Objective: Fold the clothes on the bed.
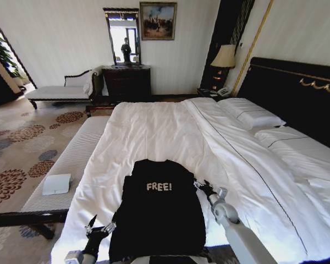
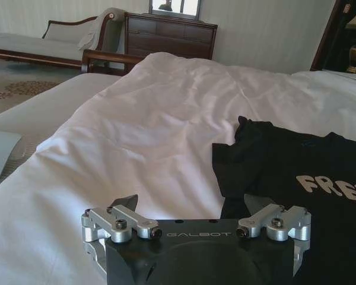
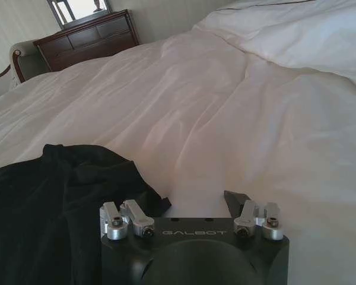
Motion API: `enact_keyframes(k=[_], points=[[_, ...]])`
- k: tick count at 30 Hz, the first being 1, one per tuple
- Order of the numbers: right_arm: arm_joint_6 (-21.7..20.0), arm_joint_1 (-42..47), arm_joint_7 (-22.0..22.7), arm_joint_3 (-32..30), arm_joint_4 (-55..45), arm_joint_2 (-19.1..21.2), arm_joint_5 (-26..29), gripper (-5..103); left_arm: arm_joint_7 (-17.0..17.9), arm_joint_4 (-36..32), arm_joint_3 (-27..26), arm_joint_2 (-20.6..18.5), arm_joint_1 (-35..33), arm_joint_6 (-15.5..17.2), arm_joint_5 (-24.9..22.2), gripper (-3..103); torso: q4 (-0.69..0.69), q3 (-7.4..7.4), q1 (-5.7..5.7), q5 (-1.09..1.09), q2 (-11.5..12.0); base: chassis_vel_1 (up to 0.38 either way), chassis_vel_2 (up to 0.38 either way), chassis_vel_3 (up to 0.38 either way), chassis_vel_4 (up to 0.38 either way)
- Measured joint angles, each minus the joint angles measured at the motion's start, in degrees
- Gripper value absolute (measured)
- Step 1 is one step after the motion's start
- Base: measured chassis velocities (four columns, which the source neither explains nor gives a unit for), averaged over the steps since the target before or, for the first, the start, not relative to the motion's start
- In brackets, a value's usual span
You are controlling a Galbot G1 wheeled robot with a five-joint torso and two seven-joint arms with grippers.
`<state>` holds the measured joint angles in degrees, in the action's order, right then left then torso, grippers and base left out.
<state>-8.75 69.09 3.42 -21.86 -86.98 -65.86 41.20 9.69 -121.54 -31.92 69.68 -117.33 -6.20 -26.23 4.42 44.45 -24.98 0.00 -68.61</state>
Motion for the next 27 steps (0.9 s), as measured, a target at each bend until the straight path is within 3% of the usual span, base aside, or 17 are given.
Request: enact_keyframes(k=[1,4,7,8,11,14,17,20,27], points=[[0.0,-0.3,0.0,0.2,0.2,0.0,0.1,76,0.0,0.0,-0.1,0.0,0.0,0.0,0.0,100,0.00,0.00,0.00,0.00,0.0,0.000,0.000,0.000,0.000],[-0.2,-1.0,0.1,1.1,1.2,0.0,0.3,59,0.0,-0.1,-0.5,0.0,0.0,0.1,-0.3,100,0.00,0.00,0.00,0.00,0.0,0.000,0.000,0.000,0.000],[-0.3,-1.1,0.1,1.3,1.3,0.0,0.4,54,0.0,-0.2,-0.7,0.0,0.0,0.1,-0.4,100,0.00,0.00,0.00,0.00,0.0,0.000,0.000,0.000,0.000],[-0.3,-1.1,0.1,1.4,1.3,-0.1,0.7,42,0.1,-0.2,-0.9,-0.1,-0.1,0.1,-0.5,100,0.00,0.00,0.00,0.00,0.0,0.000,0.000,0.000,0.000],[-0.3,-1.1,0.1,1.5,1.3,-0.2,0.7,37,0.6,-0.2,-1.0,0.0,0.0,0.1,-0.4,100,0.00,0.00,0.00,0.00,0.0,0.000,0.000,0.000,0.000],[-0.3,-1.3,0.4,1.7,0.9,-0.6,1.3,21,1.9,-0.7,-1.1,0.1,0.2,0.1,-0.1,100,0.00,0.00,0.00,0.00,0.0,0.000,0.000,0.000,0.000],[-0.3,-1.4,0.5,1.9,0.7,-0.7,1.5,16,2.0,-0.9,-1.2,0.1,0.3,0.2,-0.2,100,0.00,0.00,0.00,0.00,0.0,0.000,0.000,0.000,0.000],[-0.2,-1.2,1.1,2.2,-0.1,-1.1,1.6,2,2.4,-1.1,-1.3,0.1,0.6,0.3,-0.5,100,0.00,0.00,0.00,0.00,0.0,0.000,0.000,0.000,0.000],[-0.3,-0.9,1.9,2.2,-1.3,-1.1,2.4,0,2.4,-1.2,-1.6,0.1,0.6,0.3,-1.4,100,0.00,0.00,0.00,0.00,0.0,0.000,0.000,0.000,0.000]])
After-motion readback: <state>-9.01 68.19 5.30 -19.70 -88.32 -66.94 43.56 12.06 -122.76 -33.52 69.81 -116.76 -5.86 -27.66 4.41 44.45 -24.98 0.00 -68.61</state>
